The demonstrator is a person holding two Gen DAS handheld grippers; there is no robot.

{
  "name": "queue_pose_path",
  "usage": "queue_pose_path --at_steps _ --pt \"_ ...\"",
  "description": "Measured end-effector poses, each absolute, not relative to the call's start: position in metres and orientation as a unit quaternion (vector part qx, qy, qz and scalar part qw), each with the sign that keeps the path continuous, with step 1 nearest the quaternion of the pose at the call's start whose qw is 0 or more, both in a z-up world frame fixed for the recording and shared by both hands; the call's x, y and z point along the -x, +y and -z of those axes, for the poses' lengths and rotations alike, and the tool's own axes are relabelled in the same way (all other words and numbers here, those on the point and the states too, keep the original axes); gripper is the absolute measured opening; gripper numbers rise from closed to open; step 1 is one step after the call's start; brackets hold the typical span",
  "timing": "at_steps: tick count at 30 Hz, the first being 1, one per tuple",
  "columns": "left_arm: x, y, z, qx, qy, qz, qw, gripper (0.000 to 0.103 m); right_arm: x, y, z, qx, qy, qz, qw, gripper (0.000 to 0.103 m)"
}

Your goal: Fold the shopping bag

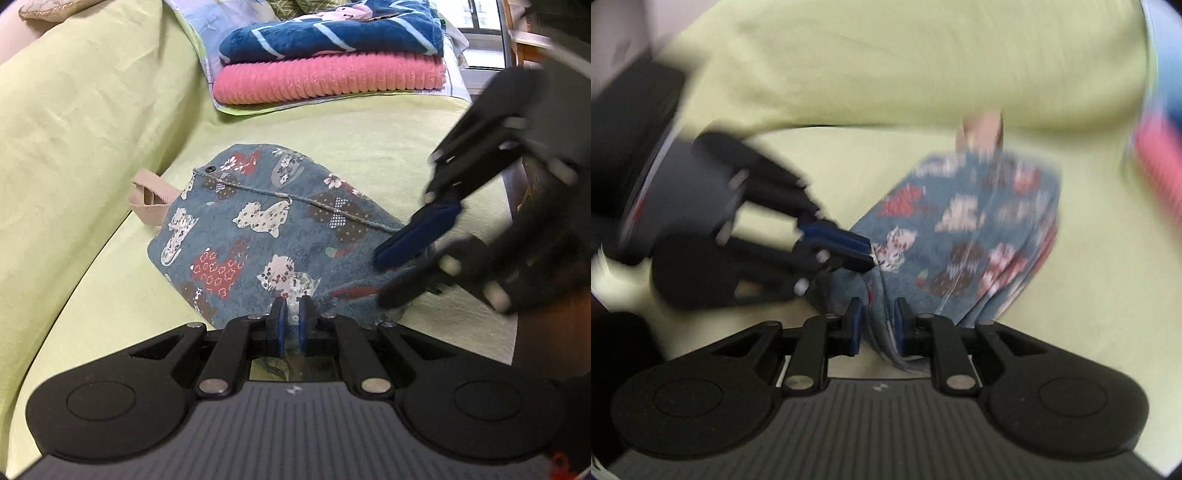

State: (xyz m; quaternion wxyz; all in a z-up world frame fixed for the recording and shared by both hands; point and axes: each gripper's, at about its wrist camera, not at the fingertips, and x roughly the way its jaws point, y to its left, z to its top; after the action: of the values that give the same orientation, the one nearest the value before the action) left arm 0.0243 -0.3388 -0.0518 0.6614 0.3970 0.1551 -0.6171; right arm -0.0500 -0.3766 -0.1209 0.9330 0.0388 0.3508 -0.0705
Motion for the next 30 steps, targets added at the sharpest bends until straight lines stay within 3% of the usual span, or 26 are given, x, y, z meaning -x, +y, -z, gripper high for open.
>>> queue_pose_path --at_steps 6,15,30 --pt "-0.026 -0.342 0.052 -0.393 0.163 0.615 0.664 0.001 0.07 -0.318 0.116 0.161 0.273 0.127 0.94 0.008" --pt "-0.031 -0.347 0.053 -0.378 0.186 0.615 0.667 0.001 0.052 -0.337 0.131 0.158 0.323 0.11 0.926 0.008" --pt "-0.026 -0.344 0.046 -0.38 0.178 0.599 0.682 0.001 0.061 -0.353 0.131 0.078 0.326 0.102 0.937 0.009"
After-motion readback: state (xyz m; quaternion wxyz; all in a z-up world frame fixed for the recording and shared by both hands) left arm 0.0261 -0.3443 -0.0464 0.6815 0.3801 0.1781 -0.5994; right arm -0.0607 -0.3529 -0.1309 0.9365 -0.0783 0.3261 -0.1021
